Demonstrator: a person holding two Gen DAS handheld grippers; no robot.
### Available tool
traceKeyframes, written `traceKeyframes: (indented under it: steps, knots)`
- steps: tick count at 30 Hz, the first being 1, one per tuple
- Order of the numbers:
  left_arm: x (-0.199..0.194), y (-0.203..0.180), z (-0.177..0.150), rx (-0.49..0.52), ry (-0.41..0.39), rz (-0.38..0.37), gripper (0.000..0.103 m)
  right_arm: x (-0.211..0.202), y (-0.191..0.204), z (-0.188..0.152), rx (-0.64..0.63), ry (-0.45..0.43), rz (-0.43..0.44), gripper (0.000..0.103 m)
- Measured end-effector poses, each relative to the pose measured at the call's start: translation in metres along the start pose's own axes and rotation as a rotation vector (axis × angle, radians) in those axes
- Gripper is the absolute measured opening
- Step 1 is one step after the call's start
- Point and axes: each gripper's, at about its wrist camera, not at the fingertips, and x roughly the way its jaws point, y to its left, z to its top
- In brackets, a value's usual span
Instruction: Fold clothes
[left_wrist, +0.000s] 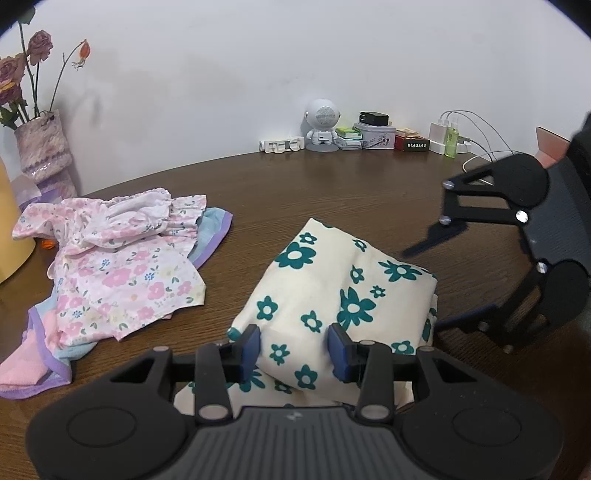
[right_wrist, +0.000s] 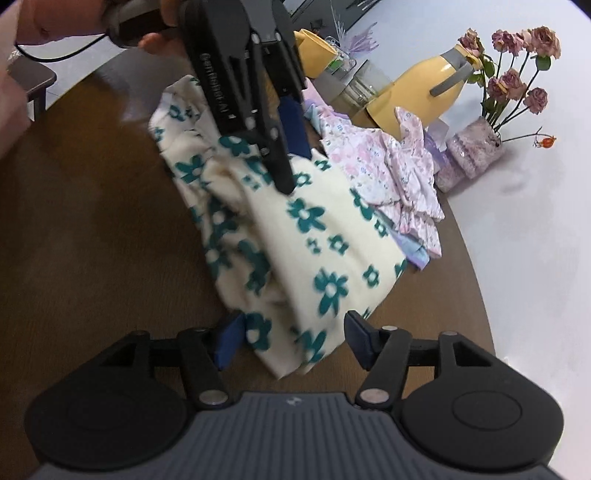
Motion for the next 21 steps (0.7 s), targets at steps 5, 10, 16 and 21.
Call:
traceKeyframes:
  steps: [5, 10, 16, 21]
  knots:
    - [0.000, 0.001, 0.000, 0.006, 0.002, -0.003, 0.038, 0.007, -0.004, 0.007, -0.002, -0.008, -0.011, 0.031]
    - [0.000, 0.001, -0.001, 0.005, -0.003, -0.008, 0.038, 0.010, -0.010, 0.001, 0.040, -0.006, 0.011, 0.020]
    - [0.000, 0.002, -0.001, -0.001, -0.007, -0.008, 0.038, 0.012, 0.001, -0.002, 0.033, -0.025, -0.036, 0.020]
    - [0.000, 0.003, -0.001, -0.002, -0.007, -0.009, 0.038, 0.008, -0.003, -0.007, 0.038, -0.036, -0.041, 0.024]
